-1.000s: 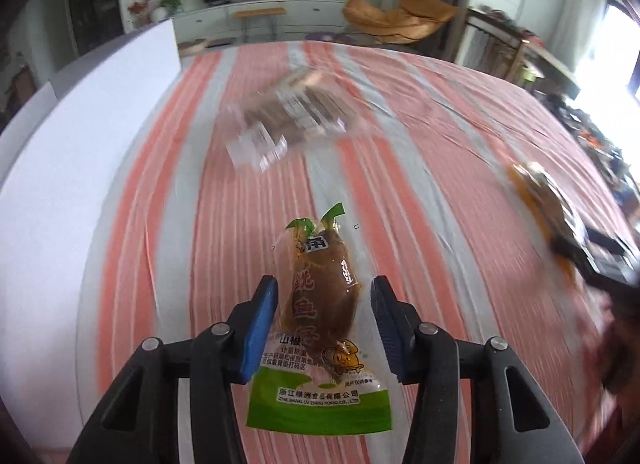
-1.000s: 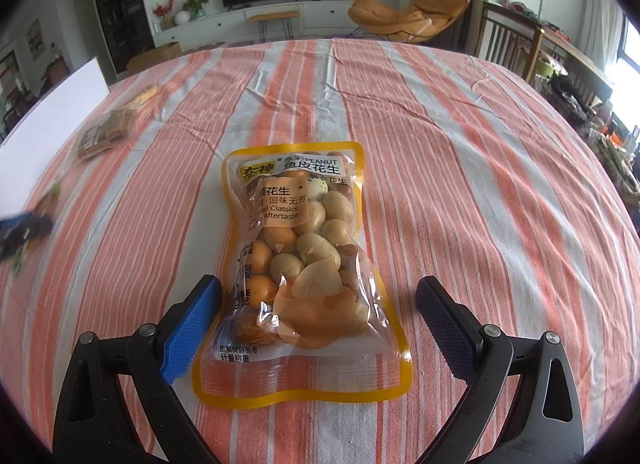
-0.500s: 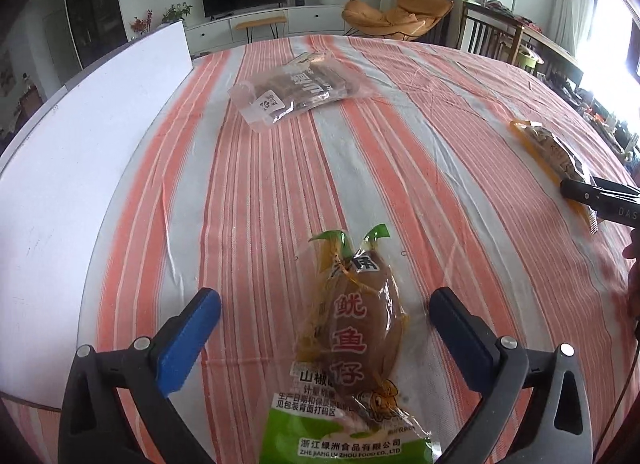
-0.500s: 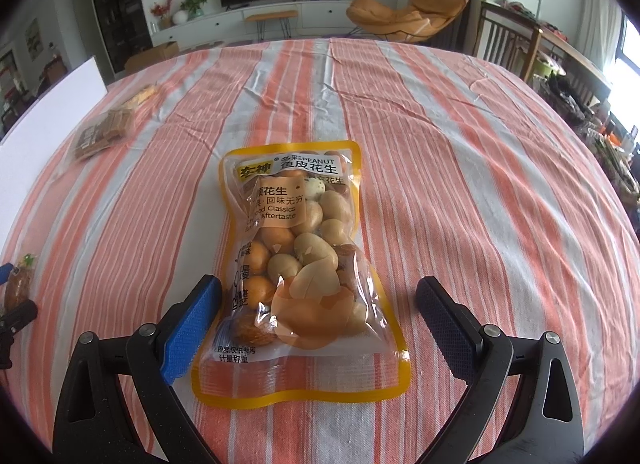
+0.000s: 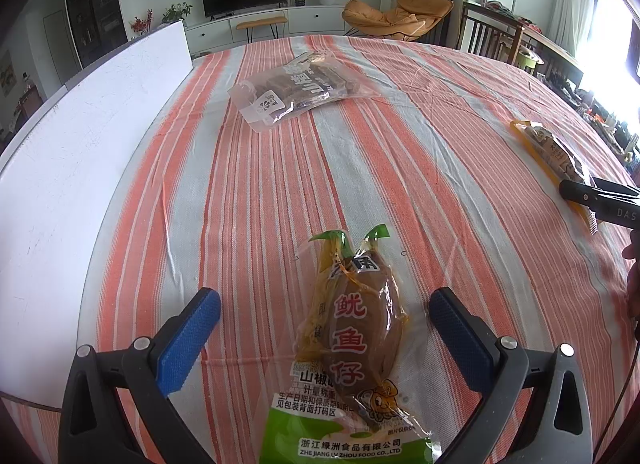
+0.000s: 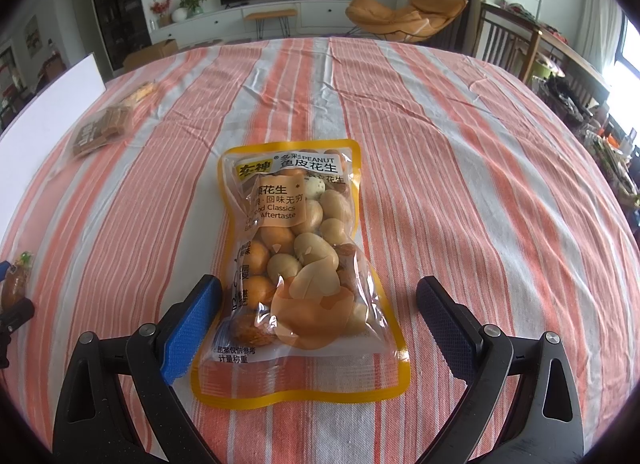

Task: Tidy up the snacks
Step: 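Grasp the fish snack pack with the left tool while the right tool holds the peanut bag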

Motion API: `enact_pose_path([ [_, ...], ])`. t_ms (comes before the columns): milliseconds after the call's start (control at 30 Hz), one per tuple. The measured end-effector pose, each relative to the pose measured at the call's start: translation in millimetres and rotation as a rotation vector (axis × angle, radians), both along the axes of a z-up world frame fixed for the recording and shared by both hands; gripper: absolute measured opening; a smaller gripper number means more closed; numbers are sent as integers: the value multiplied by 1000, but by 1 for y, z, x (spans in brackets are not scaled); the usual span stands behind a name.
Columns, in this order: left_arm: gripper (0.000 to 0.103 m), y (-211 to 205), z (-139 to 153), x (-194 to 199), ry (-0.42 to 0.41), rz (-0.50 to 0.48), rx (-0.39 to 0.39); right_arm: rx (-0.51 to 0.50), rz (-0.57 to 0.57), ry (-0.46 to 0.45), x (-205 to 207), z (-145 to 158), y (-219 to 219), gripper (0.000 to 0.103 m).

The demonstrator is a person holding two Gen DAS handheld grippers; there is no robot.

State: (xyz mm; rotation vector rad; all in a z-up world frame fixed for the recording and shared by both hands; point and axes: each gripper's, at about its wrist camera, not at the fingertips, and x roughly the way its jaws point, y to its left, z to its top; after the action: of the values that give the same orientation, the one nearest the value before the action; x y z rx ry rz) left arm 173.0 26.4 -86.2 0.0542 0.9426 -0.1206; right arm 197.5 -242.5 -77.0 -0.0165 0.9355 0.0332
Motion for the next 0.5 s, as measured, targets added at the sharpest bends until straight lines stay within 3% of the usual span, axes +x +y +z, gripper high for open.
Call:
enact_pose_path([
  [500,103,2,0,3,1,0,-4,0,-22,10,-1,-2,-1,102],
])
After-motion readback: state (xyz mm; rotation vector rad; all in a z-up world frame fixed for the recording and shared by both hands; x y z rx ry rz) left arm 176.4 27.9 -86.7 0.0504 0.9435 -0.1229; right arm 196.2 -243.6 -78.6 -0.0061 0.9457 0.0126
